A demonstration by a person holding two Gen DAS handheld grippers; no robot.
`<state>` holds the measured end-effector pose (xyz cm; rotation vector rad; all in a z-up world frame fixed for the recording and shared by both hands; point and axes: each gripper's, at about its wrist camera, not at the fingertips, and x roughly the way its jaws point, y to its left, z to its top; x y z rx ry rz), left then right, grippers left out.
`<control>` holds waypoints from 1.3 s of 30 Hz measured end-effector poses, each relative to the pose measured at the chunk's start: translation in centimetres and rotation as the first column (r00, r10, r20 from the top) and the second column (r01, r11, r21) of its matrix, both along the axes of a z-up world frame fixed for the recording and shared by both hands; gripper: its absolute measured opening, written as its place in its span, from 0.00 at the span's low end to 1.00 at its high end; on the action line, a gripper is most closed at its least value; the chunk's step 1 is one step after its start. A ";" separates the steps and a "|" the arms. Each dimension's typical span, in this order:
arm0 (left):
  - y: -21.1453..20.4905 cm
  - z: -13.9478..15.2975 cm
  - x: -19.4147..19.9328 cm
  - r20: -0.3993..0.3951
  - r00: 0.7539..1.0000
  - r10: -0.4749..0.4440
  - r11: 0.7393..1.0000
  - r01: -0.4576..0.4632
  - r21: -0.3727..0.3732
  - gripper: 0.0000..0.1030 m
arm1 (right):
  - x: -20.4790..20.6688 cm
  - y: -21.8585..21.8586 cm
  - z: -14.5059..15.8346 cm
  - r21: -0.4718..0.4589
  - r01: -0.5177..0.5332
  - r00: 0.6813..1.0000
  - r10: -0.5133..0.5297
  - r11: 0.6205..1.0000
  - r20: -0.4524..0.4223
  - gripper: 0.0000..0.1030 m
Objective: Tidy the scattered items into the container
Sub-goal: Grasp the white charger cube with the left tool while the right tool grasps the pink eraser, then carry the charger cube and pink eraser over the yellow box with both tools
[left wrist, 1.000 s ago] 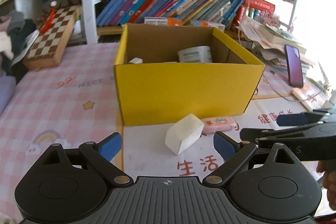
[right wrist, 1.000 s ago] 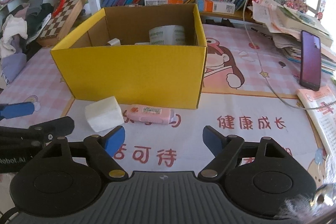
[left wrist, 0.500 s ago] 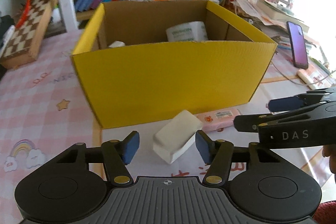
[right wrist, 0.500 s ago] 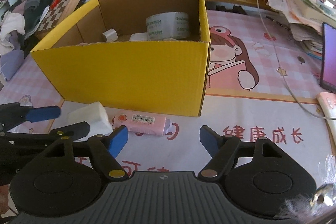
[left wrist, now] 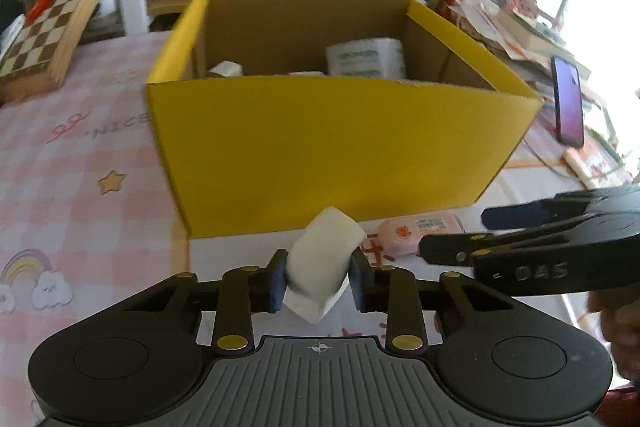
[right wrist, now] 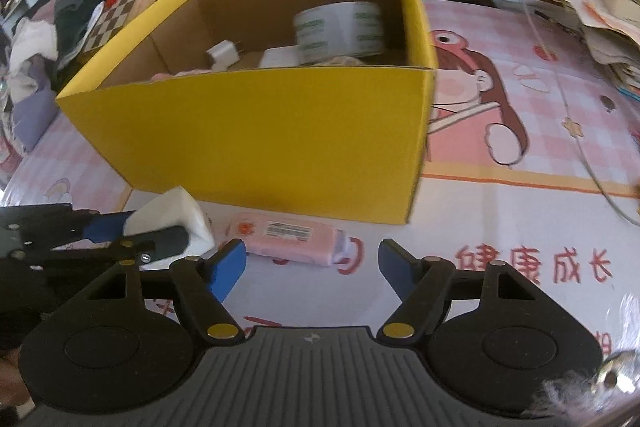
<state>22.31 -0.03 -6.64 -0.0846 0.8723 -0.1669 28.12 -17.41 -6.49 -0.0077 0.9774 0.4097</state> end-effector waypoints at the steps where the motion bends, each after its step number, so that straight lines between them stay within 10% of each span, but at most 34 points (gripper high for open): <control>1: 0.3 0.2 -0.2 0.002 1.000 0.009 1.000 -0.009 -0.007 0.28 | 0.1 0.3 -0.2 -0.004 -0.007 1.000 0.007 1.000 -0.003 0.71; 21: 1.7 4.3 -3.2 0.105 0.994 0.011 1.000 -0.009 -0.018 0.26 | 0.1 3.4 -1.6 -0.097 -0.075 0.997 0.078 0.992 0.028 0.73; 32: 1.2 11.5 -2.5 0.337 0.939 -0.066 0.998 0.069 0.001 0.25 | -3.4 -0.3 6.5 0.068 -0.244 0.965 0.235 0.967 0.117 0.73; 39: 1.7 11.8 3.6 0.327 0.944 -0.051 0.999 0.046 0.023 0.25 | -0.4 -1.0 11.7 0.116 -0.237 0.931 0.191 0.964 0.312 0.73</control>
